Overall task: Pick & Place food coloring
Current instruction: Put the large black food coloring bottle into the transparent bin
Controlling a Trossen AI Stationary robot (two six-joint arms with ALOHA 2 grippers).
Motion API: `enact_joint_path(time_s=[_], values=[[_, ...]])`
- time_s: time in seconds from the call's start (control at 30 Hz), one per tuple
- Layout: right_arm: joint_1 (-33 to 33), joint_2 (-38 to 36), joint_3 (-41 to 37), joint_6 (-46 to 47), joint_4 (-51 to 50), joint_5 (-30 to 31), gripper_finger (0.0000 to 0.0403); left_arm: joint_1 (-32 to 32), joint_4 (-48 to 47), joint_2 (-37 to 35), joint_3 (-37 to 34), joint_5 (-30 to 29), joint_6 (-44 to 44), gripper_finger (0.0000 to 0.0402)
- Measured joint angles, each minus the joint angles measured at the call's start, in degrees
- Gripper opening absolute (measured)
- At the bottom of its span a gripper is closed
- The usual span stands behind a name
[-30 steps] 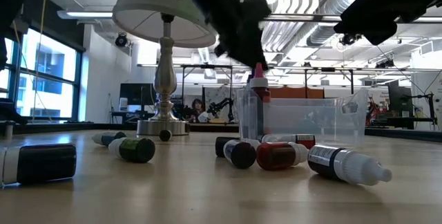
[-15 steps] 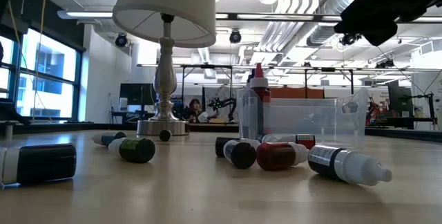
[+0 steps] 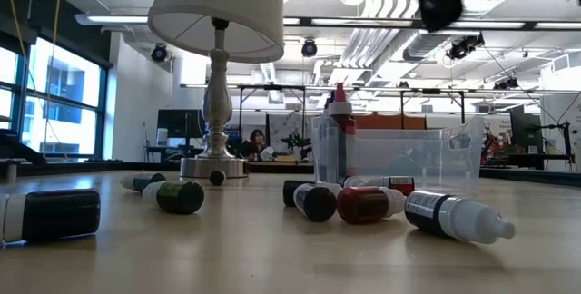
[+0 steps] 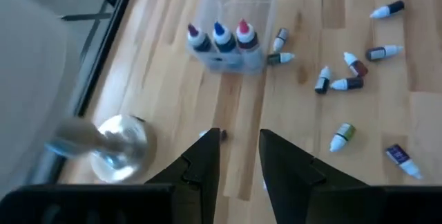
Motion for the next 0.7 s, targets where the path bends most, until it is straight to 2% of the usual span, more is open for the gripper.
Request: enact_joint_path(time_s=[0.13,0.3,0.47,0.7], values=[[-2.9,10.4,7.2,-4.5,6.3,-7.9,0.0153,-2.9,11.3,-9.6,-16.1,-0.3,-3.1,0.0099],[-6.0,23.4,22.0,-7.0,3.0,-9.1,0.0195,-4.3,20.7,-19.6,-29.6,-1.3,-3.2,0.0099],[-8.8,35.5,38.3,-3.9,-4.3,-10.6,0.0219,-4.3,24.4,-26.6,-35.7,-4.2,-3.4,0.0099],[-11.4,50.8,58.0,1.5,-8.5,-13.9,0.0216,-4.3,24.2,-29.6,-39.6,-3.9,-3.3,0.0099]])
